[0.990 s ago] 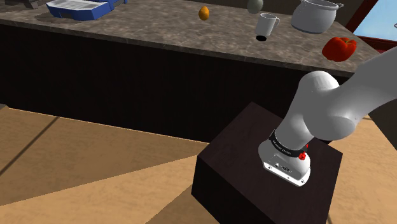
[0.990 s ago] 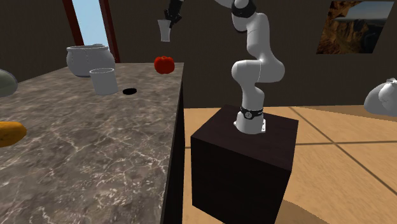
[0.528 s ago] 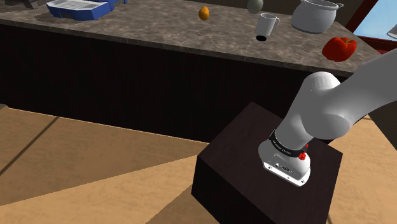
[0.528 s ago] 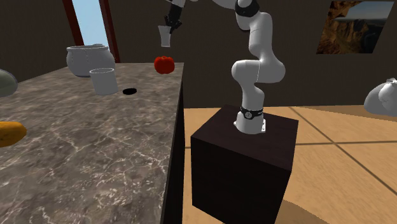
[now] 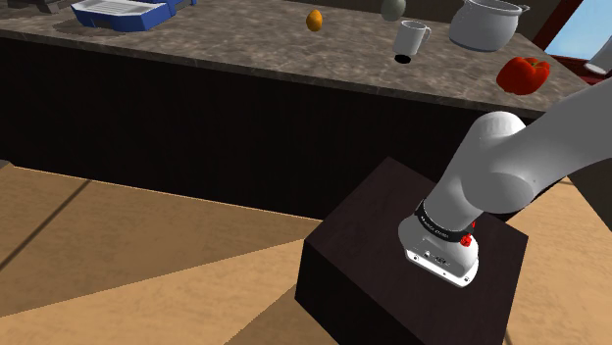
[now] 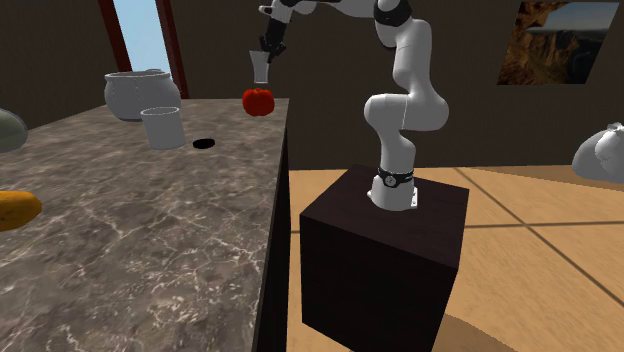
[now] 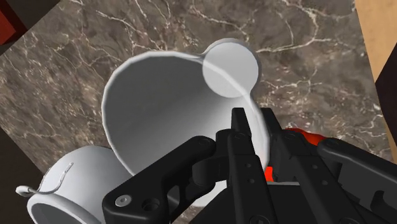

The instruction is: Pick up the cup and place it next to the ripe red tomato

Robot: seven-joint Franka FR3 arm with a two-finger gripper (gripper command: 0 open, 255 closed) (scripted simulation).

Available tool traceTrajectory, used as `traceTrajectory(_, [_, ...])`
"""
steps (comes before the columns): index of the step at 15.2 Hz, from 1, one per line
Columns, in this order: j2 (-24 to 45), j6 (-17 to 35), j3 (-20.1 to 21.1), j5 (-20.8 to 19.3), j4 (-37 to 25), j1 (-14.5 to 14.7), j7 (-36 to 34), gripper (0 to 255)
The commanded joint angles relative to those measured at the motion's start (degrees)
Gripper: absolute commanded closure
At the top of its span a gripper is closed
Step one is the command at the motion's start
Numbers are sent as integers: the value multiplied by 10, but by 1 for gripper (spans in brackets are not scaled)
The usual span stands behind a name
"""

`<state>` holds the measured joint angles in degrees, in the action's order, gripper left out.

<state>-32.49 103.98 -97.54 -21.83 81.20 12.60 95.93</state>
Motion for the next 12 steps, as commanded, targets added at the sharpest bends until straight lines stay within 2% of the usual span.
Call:
traceTrajectory(1, [-1,16,3,-1,20,-10,0,255])
traceTrajectory(12, [-12,98,2,-14,112,-43,-3,255])
